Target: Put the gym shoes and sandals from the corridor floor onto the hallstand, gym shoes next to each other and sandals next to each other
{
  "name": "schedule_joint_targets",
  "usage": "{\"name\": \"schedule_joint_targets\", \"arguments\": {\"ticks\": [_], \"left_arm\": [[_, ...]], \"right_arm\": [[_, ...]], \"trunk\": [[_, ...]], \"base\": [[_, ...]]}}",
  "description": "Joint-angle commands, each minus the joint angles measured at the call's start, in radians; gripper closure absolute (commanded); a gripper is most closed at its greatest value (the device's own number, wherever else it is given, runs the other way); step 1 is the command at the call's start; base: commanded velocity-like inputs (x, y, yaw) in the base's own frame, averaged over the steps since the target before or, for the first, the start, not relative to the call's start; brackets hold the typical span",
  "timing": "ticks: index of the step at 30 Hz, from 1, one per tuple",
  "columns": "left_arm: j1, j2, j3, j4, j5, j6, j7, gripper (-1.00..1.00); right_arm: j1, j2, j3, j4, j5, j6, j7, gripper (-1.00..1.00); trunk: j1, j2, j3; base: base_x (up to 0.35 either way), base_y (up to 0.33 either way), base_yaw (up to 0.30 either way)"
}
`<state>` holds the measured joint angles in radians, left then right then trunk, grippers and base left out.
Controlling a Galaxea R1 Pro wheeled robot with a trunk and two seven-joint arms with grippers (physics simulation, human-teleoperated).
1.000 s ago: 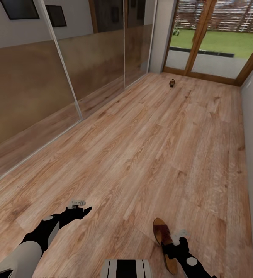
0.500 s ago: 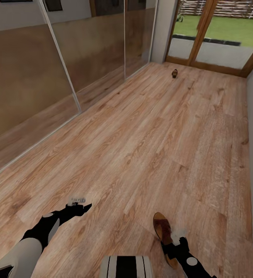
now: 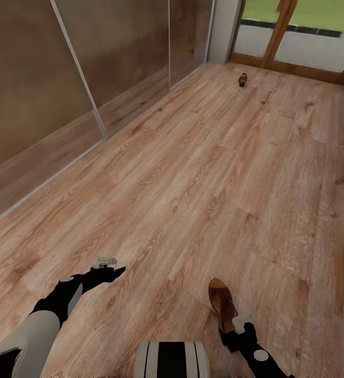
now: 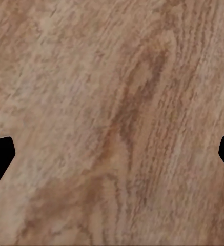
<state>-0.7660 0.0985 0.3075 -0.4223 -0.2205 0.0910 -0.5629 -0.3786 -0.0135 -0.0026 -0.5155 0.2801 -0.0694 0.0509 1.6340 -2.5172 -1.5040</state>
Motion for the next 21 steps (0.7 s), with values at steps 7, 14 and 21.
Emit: {"name": "schedule_joint_targets", "arguments": {"ticks": [7, 14, 21], "left_arm": [[-0.002, -0.002, 0.009, -0.028, -0.005, 0.015, -0.036, -1.00], [0.003, -0.001, 0.009, -0.032, -0.005, 0.015, -0.039, -1.00], [0.005, -0.001, 0.009, -0.033, -0.005, 0.015, -0.040, -1.00]], "right_arm": [[0.000, 0.000, 0.000, 0.000, 0.004, -0.003, 0.003, -1.00], [0.000, 0.000, 0.000, 0.000, 0.005, -0.003, 0.003, -1.00], [0.000, 0.000, 0.000, 0.000, 0.004, -0.003, 0.003, -1.00]], "trunk": [[0.002, -0.001, -0.025], [0.002, -0.001, -0.027], [0.002, -0.001, -0.032]], "base": [[0.000, 0.000, 0.000], [0.000, 0.000, 0.000], [0.000, 0.000, -0.001]]}}
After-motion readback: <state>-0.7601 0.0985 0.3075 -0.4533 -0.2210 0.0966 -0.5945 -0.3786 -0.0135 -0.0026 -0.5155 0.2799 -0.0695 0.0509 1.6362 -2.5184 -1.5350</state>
